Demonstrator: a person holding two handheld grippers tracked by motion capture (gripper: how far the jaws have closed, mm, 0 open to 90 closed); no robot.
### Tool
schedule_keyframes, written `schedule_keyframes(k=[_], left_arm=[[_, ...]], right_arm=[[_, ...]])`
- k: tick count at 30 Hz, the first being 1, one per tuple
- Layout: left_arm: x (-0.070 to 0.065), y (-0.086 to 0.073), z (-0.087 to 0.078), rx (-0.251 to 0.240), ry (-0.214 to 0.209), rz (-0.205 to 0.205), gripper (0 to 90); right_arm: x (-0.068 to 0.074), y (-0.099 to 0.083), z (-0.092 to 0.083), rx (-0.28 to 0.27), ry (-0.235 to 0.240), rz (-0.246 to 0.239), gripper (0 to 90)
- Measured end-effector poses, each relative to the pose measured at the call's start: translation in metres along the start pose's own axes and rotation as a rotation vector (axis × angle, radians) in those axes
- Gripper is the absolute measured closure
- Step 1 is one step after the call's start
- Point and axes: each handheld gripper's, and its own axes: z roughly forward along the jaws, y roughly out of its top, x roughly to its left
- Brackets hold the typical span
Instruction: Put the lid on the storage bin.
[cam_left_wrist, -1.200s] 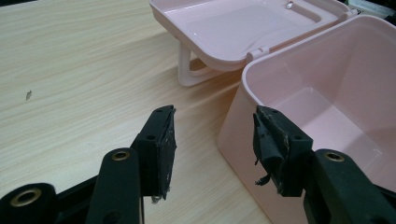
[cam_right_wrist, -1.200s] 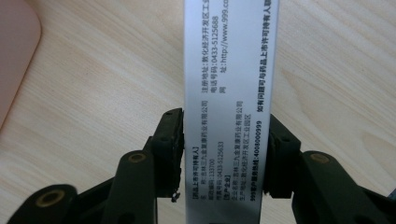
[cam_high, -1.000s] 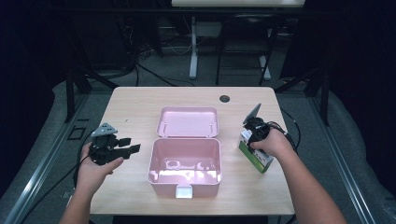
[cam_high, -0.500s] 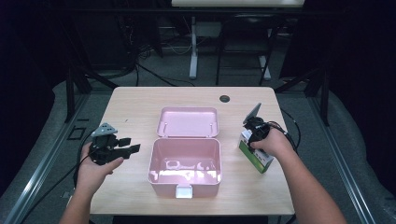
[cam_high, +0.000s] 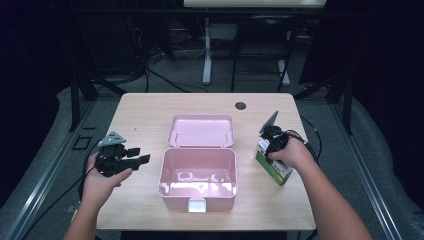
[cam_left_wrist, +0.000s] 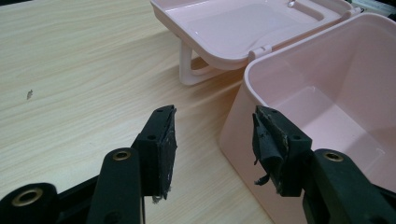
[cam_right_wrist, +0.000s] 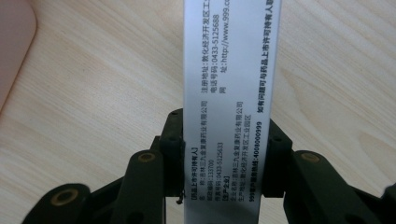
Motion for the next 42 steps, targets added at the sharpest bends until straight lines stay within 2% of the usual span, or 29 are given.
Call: schedule_keyframes(k=[2, 5, 14, 18, 24, 33, 42], left_arm=[[0.000, 0.000, 0.000, 0.001, 0.000, 0.000, 49.3], [0.000, 0.000, 0.000, 0.002, 0.000, 0.001, 49.3], [0.001, 0.000, -0.001, 0.003, -0.005, -0.001, 49.3], [0.001, 0.000, 0.000, 0.000, 0.000, -0.002, 49.3], [0.000, 0.000, 0.000, 0.001, -0.001, -0.001, 49.3], [0.001, 0.000, 0.000, 0.001, 0.001, -0.002, 49.3], [0.000, 0.000, 0.000, -0.001, 0.000, -0.001, 49.3]], right_arm=[[0.001, 0.001, -0.001, 0.020, -0.004, -0.015, 61.5], [0.003, 0.001, -0.002, 0.022, -0.004, -0.028, 61.5], [0.009, 0.002, -0.013, 0.008, 0.002, -0.055, 61.6], [0.012, 0.002, -0.019, 0.012, -0.015, -0.077, 61.5], [0.017, 0.001, -0.028, 0.000, -0.015, -0.107, 61.6], [0.020, 0.000, -0.034, 0.019, -0.030, -0.191, 61.6], [0.027, -0.001, -0.049, 0.026, -0.036, -0.217, 61.6]])
